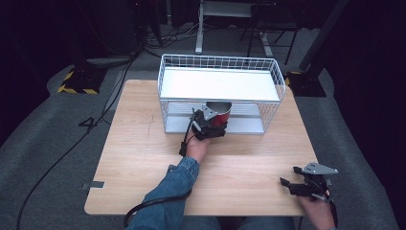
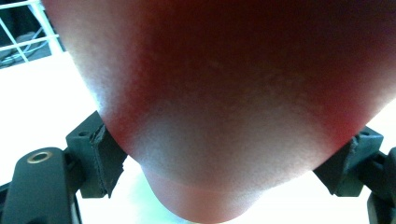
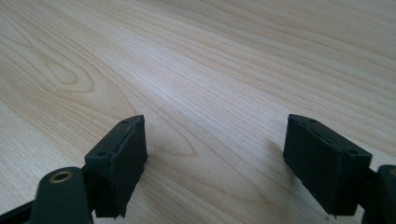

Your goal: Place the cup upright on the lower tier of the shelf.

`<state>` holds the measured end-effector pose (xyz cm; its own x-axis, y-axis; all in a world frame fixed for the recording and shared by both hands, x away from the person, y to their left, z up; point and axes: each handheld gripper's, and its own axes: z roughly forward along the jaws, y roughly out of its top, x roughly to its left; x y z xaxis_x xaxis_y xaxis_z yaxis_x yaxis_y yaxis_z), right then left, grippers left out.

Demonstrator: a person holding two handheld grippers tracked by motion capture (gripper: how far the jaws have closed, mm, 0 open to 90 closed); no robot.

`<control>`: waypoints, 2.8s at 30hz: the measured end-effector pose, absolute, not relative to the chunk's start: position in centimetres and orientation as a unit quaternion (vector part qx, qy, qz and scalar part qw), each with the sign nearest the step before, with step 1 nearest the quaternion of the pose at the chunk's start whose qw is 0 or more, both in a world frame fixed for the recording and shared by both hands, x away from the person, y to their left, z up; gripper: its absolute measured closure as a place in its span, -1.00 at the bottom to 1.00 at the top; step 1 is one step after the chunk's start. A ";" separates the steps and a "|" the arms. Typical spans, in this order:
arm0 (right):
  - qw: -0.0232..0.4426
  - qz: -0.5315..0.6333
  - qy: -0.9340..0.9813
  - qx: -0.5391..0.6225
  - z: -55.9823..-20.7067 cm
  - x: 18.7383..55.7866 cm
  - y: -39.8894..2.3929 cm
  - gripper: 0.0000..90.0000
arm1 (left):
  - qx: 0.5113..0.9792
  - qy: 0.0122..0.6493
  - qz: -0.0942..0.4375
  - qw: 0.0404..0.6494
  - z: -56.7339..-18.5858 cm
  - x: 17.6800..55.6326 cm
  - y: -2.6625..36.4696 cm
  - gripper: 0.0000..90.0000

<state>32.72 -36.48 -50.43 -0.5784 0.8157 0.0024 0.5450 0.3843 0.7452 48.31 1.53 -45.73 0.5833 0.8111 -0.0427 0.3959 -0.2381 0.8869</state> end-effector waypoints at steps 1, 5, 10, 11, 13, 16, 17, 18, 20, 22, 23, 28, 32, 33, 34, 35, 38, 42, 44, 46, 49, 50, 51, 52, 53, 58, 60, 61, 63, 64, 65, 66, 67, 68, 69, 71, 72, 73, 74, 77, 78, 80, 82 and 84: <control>0.186 0.363 0.811 0.420 -50.4 32.7 -36.5 -0.52 | 0.755 0.401 0.225 0.467 -45.9 48.6 1.4 -0.63; 0.186 0.363 0.812 0.417 -50.4 32.7 -36.5 -0.52 | 0.749 0.409 0.235 0.465 -46.5 49.2 0.9 -0.63; 0.187 0.363 0.814 0.413 -50.4 32.7 -36.5 -0.51 | 0.740 0.417 0.242 0.469 -47.0 50.2 0.4 -0.63; 0.185 0.364 0.814 0.414 -50.4 32.7 -36.5 -0.51 | 0.742 0.415 0.246 0.465 -47.0 50.4 0.3 -0.63; 0.185 0.365 0.814 0.413 -50.4 32.7 -36.5 -0.51 | 0.737 0.419 0.254 0.465 -47.3 50.8 0.1 -0.63; 0.185 0.365 0.814 0.413 -50.4 32.7 -36.5 -0.51 | 0.735 0.429 0.250 0.462 -47.6 51.1 -0.1 -0.63; 0.185 0.365 0.814 0.413 -50.4 32.7 -36.5 -0.51 | 0.734 0.430 0.250 0.463 -47.7 51.3 -0.1 -0.63; 0.185 0.365 0.814 0.413 -50.4 32.7 -36.5 -0.51 | 0.734 0.430 0.250 0.463 -47.7 51.3 -0.1 -0.63; 0.185 0.365 0.814 0.413 -50.4 32.7 -36.5 -0.51 | 0.732 0.432 0.254 0.462 -47.8 51.5 -0.1 -0.63; 0.185 0.365 0.814 0.413 -50.4 32.7 -36.5 -0.51 | 0.732 0.433 0.253 0.461 -47.9 51.7 -0.2 -0.63; 0.185 0.365 0.814 0.413 -50.4 32.7 -36.5 -0.51 | 0.733 0.434 0.251 0.460 -48.0 51.7 -0.2 -0.63; 0.185 0.365 0.814 0.413 -50.4 32.7 -36.5 -0.51 | 0.735 0.433 0.248 0.460 -48.2 52.0 -0.4 -0.63; 0.185 0.365 0.814 0.413 -50.4 32.7 -36.5 -0.51 | 0.733 0.435 0.245 0.461 -48.3 52.2 -0.6 -0.63; 0.185 0.364 0.814 0.413 -50.4 32.7 -36.5 -0.51 | 0.733 0.438 0.242 0.461 -48.4 52.2 -0.6 -0.63; 0.185 0.364 0.814 0.413 -50.4 32.7 -36.5 -0.51 | 0.734 0.437 0.241 0.461 -48.4 52.3 -0.6 -0.63; 0.185 0.364 0.814 0.413 -50.4 32.7 -36.5 -0.51 | 0.734 0.436 0.245 0.460 -48.4 52.3 -0.6 -0.63; 0.185 0.365 0.814 0.413 -50.4 32.7 -36.5 -0.51 | 0.734 0.438 0.240 0.460 -48.5 52.4 -0.6 -0.63; 0.185 0.365 0.814 0.413 -50.4 32.7 -36.5 -0.51 | 0.732 0.441 0.227 0.467 -48.5 52.6 -0.4 -0.66; 0.185 0.364 0.814 0.413 -50.4 32.7 -36.5 -0.51 | 0.730 0.448 0.216 0.468 -48.6 52.8 -0.2 -0.70; 0.185 0.365 0.814 0.413 -50.4 32.7 -36.5 -0.51 | 0.727 0.453 0.218 0.468 -48.6 52.8 -0.2 -0.80; 0.185 0.365 0.814 0.413 -50.4 32.7 -36.5 -0.51 | 0.722 0.461 0.223 0.465 -48.6 52.7 -0.1 -0.90; 0.185 0.365 0.814 0.413 -50.4 32.7 -36.5 -0.51 | 0.722 0.461 0.223 0.465 -48.6 52.7 -0.1 -0.93; 0.185 0.365 0.814 0.413 -50.4 32.7 -36.5 -0.51 | 0.724 0.459 0.221 0.465 -48.5 52.6 0.1 -0.93; 0.185 0.364 0.814 0.413 -50.4 32.7 -36.5 -0.51 | 0.723 0.459 0.218 0.469 -48.4 52.5 0.3 -0.96; 0.185 0.364 0.814 0.413 -50.4 32.7 -36.5 -0.51 | 0.724 0.458 0.216 0.468 -48.3 52.4 0.4 -0.98; 0.185 0.364 0.814 0.413 -50.4 32.7 -36.5 -0.53 | 0.727 0.451 0.216 0.469 -48.0 51.8 0.9 -1.00; 0.185 0.364 0.814 0.413 -50.4 32.7 -36.5 -0.53 | 0.727 0.452 0.214 0.471 -47.8 51.6 1.3 -1.00; 0.184 0.364 0.814 0.413 -50.4 32.7 -36.5 -0.53 | 0.727 0.449 0.209 0.475 -47.8 51.4 1.4 -1.00; 0.184 0.364 0.814 0.413 -50.4 32.7 -36.5 -0.53 | 0.730 0.446 0.203 0.477 -47.6 51.1 1.7 -1.00; 0.184 0.364 0.814 0.413 -50.4 32.7 -36.5 -0.53 | 0.728 0.446 0.199 0.481 -47.5 50.8 1.8 -1.00; 0.184 0.364 0.814 0.413 -50.4 32.7 -36.5 -0.53 | 0.731 0.439 0.194 0.485 -47.4 50.7 2.0 -1.00; 0.184 0.364 0.815 0.413 -50.4 32.7 -36.4 -0.54 | 0.726 0.447 0.196 0.485 -47.1 50.1 2.1 -1.00; 0.184 0.364 0.815 0.413 -50.4 32.7 -36.4 -0.54 | 0.726 0.447 0.196 0.485 -47.1 50.1 2.1 -1.00; 0.183 0.364 0.815 0.413 -50.4 32.7 -36.4 -0.54 | 0.727 0.443 0.196 0.487 -46.9 49.8 2.3 -1.00; 0.183 0.364 0.815 0.413 -50.4 32.7 -36.4 -0.54 | 0.726 0.441 0.197 0.489 -46.8 49.5 2.4 -1.00; 0.184 0.364 0.815 0.412 -50.4 32.7 -36.4 -0.54 | 0.725 0.441 0.197 0.491 -46.5 49.1 2.7 -1.00; 0.184 0.363 0.815 0.412 -50.4 32.7 -36.4 -0.54 | 0.726 0.440 0.195 0.492 -46.2 48.7 3.1 -1.00; 0.184 0.363 0.815 0.412 -50.4 32.7 -36.4 -0.54 | 0.726 0.440 0.195 0.492 -46.2 48.7 3.1 -1.00; 0.184 0.364 0.815 0.413 -50.4 32.7 -36.4 -0.54 | 0.725 0.440 0.194 0.493 -46.1 48.4 3.3 -1.00; 0.184 0.364 0.815 0.413 -50.4 32.7 -36.4 -0.54 | 0.726 0.437 0.194 0.494 -45.6 47.6 3.8 -1.00; 0.184 0.363 0.815 0.412 -50.4 32.7 -36.4 -0.54 | 0.726 0.436 0.193 0.496 -45.3 47.2 4.2 -1.00; 0.184 0.363 0.815 0.412 -50.4 32.7 -36.4 -0.54 | 0.724 0.436 0.191 0.499 -45.1 46.8 4.4 -1.00; 0.183 0.363 0.815 0.413 -50.4 32.7 -36.4 -0.54 | 0.722 0.437 0.187 0.503 -44.7 46.1 5.0 -1.00; 0.183 0.363 0.815 0.413 -50.4 32.7 -36.4 -0.54 | 0.722 0.435 0.188 0.504 -44.4 45.6 5.3 -1.00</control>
<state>32.73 -36.44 -50.44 -0.5923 0.8057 0.0009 0.5392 0.3955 0.7436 45.64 5.27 -44.42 0.5505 0.8179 -0.1670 0.4379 -0.1126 0.8920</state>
